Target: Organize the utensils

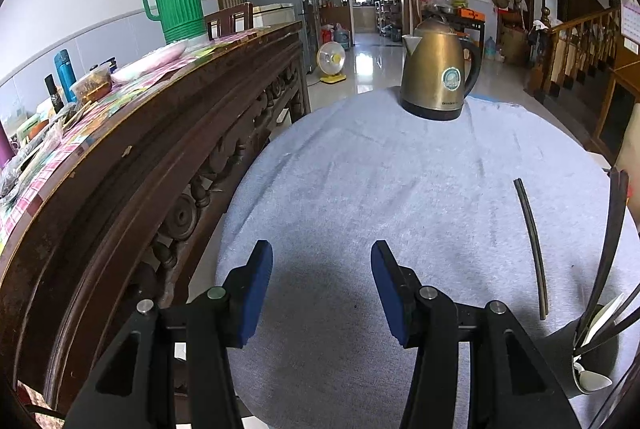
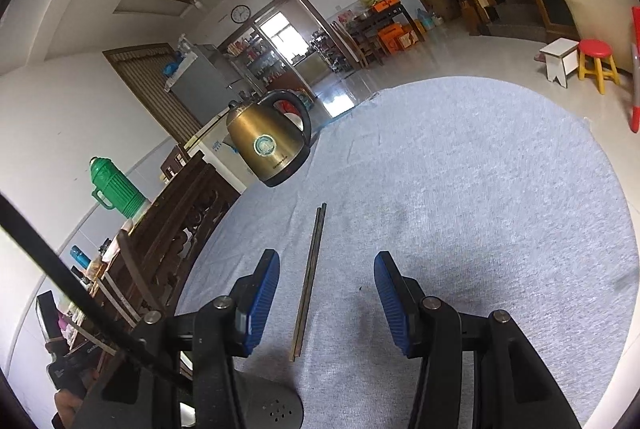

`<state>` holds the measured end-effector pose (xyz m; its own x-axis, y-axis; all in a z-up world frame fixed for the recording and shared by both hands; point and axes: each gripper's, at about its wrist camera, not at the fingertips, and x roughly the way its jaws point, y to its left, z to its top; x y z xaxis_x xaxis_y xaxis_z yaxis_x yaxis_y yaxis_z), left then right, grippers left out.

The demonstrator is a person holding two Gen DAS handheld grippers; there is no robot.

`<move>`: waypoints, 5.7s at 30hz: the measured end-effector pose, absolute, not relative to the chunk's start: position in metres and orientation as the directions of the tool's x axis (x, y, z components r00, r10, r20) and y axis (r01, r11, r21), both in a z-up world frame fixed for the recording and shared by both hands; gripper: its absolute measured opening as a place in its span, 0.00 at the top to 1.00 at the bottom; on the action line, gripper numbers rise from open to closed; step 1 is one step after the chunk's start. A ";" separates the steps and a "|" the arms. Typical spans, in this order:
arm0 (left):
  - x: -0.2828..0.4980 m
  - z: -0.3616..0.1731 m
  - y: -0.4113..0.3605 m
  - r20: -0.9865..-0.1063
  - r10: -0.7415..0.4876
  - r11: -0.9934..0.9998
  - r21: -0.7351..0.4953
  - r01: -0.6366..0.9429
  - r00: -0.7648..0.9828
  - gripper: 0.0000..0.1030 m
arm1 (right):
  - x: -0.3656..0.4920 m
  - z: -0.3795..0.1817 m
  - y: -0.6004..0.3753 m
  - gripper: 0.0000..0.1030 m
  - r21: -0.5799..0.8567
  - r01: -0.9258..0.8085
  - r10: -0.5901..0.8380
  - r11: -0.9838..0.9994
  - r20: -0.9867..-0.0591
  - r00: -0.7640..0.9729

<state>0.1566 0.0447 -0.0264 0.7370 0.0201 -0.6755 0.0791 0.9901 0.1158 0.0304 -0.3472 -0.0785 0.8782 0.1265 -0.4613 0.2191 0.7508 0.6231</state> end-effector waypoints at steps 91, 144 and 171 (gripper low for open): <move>0.356 -0.148 -0.161 -0.892 -0.318 0.860 -0.129 0.493 0.321 0.43 | 0.132 -0.130 -0.371 0.48 0.648 0.213 0.250 0.731 -0.545 0.800; 0.315 -0.132 -0.182 -0.897 -0.302 0.820 -0.071 0.568 0.324 0.66 | 0.171 -0.130 -0.367 0.47 0.580 0.155 0.305 0.800 -0.615 0.728; 0.249 -0.127 -0.133 -0.893 -0.345 0.796 -0.115 0.595 0.290 0.66 | 0.161 -0.125 -0.351 0.47 0.584 0.145 0.318 0.798 -0.614 0.723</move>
<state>0.2493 -0.1332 -0.1275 0.2895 -0.3452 -0.8928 0.5945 0.7958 -0.1149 0.1609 -0.3507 -0.1251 0.7226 0.3177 -0.6139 0.1453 0.7984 0.5843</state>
